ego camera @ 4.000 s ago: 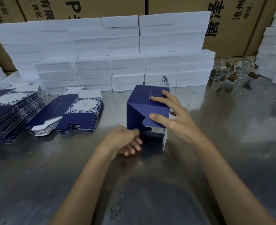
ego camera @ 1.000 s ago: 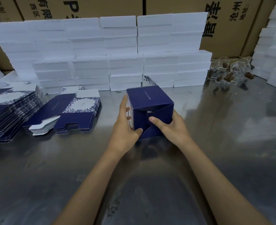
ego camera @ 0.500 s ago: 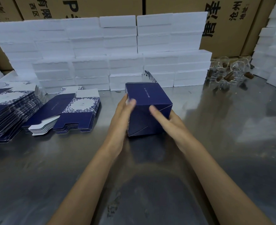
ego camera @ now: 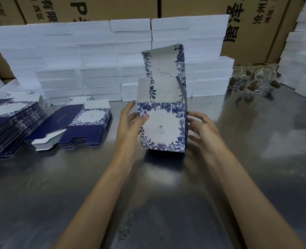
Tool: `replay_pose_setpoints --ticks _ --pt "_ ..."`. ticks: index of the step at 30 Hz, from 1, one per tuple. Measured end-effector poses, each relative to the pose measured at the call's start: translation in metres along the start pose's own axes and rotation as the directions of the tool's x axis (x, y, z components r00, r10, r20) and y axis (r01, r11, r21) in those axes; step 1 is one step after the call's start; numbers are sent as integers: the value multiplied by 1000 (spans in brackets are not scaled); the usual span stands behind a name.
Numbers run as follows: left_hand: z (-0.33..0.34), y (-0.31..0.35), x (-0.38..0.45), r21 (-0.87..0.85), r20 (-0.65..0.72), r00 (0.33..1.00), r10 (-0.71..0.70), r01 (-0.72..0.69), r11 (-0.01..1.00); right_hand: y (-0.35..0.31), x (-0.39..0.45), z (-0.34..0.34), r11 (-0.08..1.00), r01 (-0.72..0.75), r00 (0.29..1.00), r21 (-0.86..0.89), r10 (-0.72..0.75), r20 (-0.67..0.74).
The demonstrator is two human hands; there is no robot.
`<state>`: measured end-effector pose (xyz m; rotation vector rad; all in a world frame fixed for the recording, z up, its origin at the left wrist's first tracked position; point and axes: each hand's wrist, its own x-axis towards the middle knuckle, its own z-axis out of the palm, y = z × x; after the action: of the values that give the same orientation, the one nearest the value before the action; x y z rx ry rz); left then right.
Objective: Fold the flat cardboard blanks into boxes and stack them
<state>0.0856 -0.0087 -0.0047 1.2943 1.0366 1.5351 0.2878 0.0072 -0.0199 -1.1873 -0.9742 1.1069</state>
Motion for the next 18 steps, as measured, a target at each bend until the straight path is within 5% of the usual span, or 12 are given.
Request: replay_pose_setpoints --ticks 4,10,18 --pt "2 1 3 -2 -31 998 -53 53 999 -5 -2 2 995 -64 996 78 59 64" --pt "3 4 -6 83 -13 998 -57 58 995 -15 -19 20 989 144 977 8 -144 158" --pt "3 18 -11 101 42 994 -97 93 991 -13 -31 33 985 170 984 20 -171 58"
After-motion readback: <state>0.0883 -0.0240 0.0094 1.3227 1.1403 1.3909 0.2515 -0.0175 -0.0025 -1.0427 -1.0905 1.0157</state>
